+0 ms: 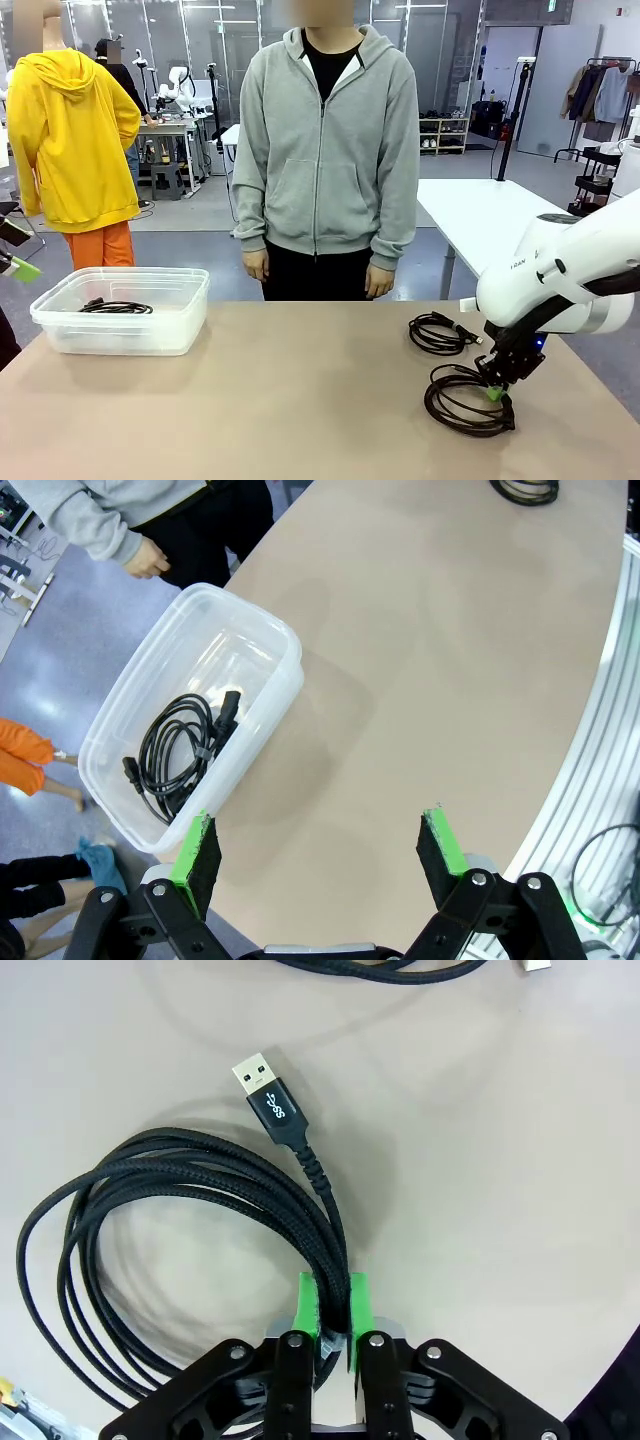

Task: Organize and store the cables.
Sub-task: Place the USB Extension Cable into the Organizing box.

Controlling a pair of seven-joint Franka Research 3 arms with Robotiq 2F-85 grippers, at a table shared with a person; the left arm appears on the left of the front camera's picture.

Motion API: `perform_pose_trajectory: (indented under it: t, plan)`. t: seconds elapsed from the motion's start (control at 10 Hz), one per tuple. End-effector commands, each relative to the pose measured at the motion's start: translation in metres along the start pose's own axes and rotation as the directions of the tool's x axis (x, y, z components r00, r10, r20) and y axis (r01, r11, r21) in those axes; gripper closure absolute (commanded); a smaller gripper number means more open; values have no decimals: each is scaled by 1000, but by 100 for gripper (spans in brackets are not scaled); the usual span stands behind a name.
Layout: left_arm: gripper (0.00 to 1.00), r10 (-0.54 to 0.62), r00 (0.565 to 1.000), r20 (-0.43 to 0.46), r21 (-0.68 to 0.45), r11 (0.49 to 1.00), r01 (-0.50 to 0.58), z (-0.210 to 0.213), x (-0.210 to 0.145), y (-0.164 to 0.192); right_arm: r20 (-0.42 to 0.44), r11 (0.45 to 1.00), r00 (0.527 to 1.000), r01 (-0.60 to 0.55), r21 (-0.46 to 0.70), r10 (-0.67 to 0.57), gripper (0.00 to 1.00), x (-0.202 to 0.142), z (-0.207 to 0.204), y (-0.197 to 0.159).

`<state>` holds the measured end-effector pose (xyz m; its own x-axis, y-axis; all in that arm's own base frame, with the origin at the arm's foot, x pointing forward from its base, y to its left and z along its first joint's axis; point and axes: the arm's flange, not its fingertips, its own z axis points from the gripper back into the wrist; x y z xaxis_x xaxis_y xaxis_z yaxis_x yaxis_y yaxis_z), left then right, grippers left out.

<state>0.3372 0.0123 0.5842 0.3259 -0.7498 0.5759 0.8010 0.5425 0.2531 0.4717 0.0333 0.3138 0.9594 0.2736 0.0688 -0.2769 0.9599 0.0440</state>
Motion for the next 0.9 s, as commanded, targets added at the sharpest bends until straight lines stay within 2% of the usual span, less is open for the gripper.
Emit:
perform_pose_trajectory:
  t: [0.0,0.1,0.4,0.6,0.8]
  plan:
    - [0,9,1000,-9,8,1000,-9,0,3,0,-31,999,999,43,24,-42,100,1,28,7]
    - [0,9,1000,-9,8,1000,-9,0,3,0,-10,999,1000,22,46,-22,100,4,48,8]
    - [0,9,1000,-9,8,1000,-9,0,3,0,51,985,984,-172,16,171,100,19,114,33]
    - [0,9,1000,-9,8,1000,-9,0,3,0,44,926,926,-374,-40,376,100,42,144,79]
    - [0,9,1000,-9,8,1000,-9,0,3,0,28,869,872,-484,-106,489,100,72,157,126]
